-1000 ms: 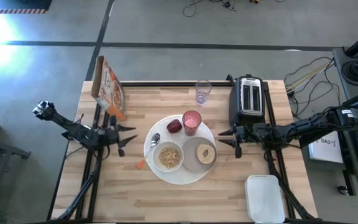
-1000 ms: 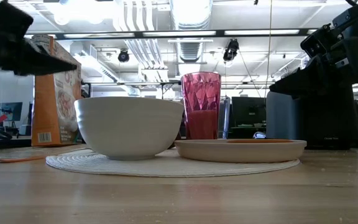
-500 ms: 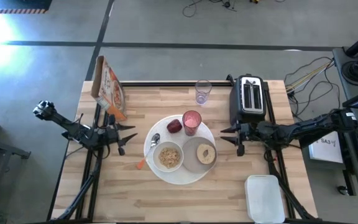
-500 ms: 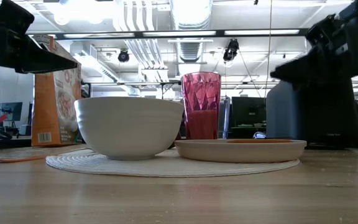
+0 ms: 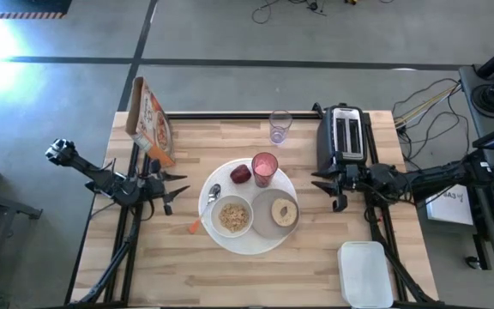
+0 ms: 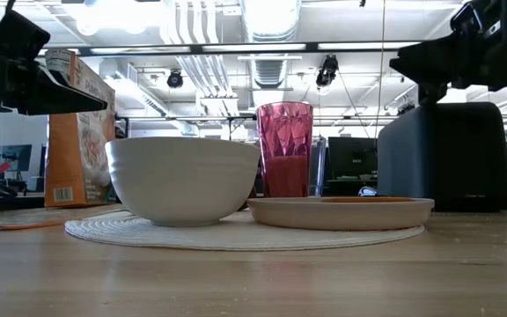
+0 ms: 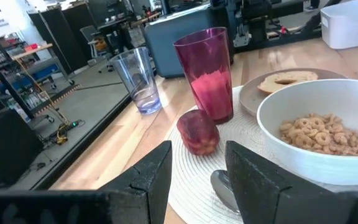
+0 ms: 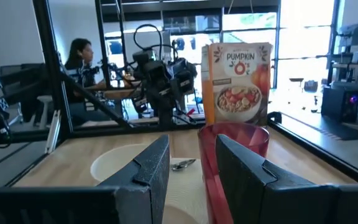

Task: Arrange a breakfast setting
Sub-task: Return to Home Position

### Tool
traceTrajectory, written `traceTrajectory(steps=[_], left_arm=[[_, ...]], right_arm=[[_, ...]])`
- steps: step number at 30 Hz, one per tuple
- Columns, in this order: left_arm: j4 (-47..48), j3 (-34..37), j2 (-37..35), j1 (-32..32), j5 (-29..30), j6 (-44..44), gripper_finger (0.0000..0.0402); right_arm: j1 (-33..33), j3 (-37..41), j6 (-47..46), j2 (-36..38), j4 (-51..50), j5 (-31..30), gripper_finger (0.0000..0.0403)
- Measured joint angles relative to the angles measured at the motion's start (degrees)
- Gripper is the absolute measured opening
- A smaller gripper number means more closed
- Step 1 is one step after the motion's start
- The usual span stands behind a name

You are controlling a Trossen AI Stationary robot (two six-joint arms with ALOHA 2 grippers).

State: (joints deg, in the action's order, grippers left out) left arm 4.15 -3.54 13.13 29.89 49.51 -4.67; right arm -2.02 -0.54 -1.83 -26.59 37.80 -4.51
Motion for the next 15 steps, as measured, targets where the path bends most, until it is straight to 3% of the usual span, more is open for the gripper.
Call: traceTrajectory(steps=[15], left_arm=[[0.2,-0.1,0.3,0.0,0.0,0.7,0.0134]], right_arm=[[-0.1,0.0,0.0,6.2,-1.1,0.3,0.0118]])
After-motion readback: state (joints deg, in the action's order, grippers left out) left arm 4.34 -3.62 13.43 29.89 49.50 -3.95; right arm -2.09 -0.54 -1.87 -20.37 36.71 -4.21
